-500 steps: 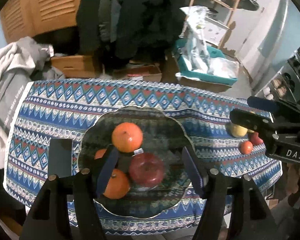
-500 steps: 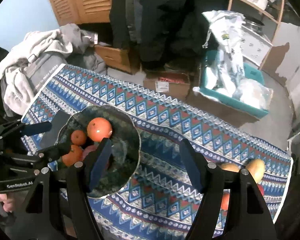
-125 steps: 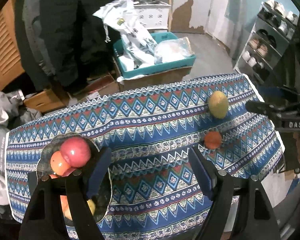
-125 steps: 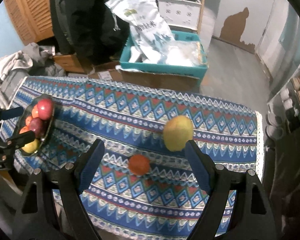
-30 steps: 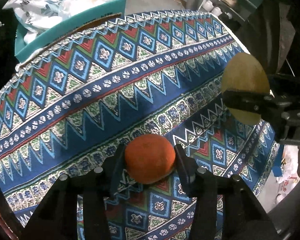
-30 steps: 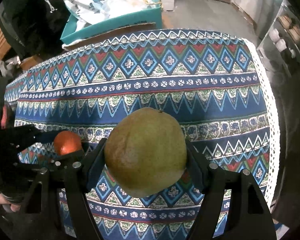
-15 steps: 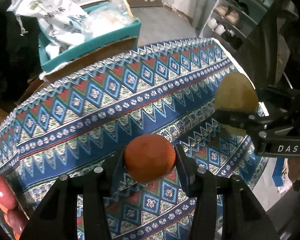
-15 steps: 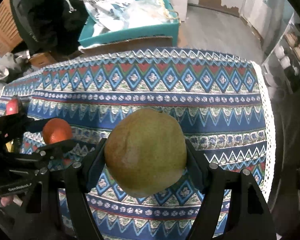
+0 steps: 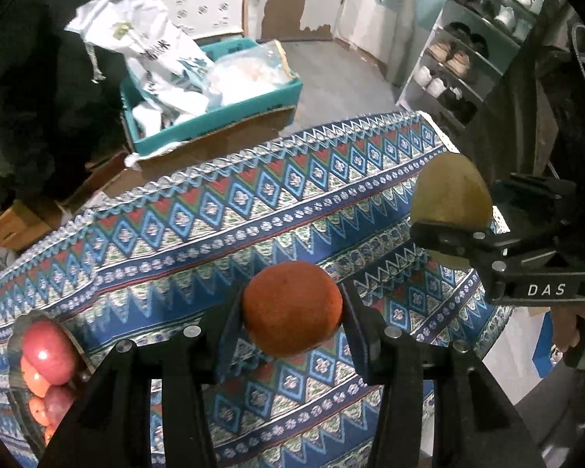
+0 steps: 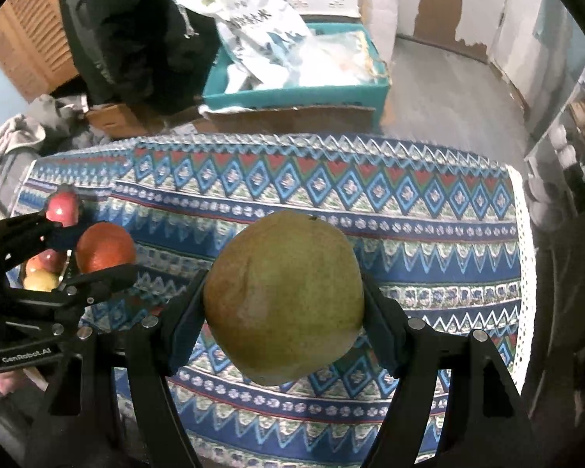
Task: Organize fruits
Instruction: 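Carry the pear and tangerine over the glass bowl with both tools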
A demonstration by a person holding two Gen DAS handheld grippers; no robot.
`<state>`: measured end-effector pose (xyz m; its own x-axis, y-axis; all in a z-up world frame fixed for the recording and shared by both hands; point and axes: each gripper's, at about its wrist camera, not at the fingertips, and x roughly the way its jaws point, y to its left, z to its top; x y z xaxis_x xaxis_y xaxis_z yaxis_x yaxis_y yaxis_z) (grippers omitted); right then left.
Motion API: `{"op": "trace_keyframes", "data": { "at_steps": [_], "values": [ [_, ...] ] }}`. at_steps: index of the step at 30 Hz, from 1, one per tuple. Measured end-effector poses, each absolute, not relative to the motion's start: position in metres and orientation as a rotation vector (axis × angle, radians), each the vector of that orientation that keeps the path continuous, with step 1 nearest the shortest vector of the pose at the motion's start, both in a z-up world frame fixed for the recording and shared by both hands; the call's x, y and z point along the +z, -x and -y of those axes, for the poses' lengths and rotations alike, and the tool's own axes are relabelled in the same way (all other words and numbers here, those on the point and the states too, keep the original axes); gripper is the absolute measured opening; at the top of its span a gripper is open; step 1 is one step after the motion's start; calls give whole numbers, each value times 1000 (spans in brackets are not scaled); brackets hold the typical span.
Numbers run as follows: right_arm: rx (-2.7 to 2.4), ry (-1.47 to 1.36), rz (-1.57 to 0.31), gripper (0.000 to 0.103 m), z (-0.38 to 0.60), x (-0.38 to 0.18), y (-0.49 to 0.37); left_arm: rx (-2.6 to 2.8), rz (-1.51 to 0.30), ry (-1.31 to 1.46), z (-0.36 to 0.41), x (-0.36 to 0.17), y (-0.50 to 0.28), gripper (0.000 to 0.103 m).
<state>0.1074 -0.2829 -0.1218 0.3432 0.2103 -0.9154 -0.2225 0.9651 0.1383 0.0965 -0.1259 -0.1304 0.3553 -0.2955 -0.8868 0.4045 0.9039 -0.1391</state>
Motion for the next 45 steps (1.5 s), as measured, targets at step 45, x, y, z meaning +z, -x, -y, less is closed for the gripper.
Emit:
{"op": "trace_keyframes", "data": {
  "at_steps": [45],
  "values": [
    [625, 132, -1191, 74, 47, -96, -109, -135, -1091, 117, -100, -111, -53, 49]
  ]
}}
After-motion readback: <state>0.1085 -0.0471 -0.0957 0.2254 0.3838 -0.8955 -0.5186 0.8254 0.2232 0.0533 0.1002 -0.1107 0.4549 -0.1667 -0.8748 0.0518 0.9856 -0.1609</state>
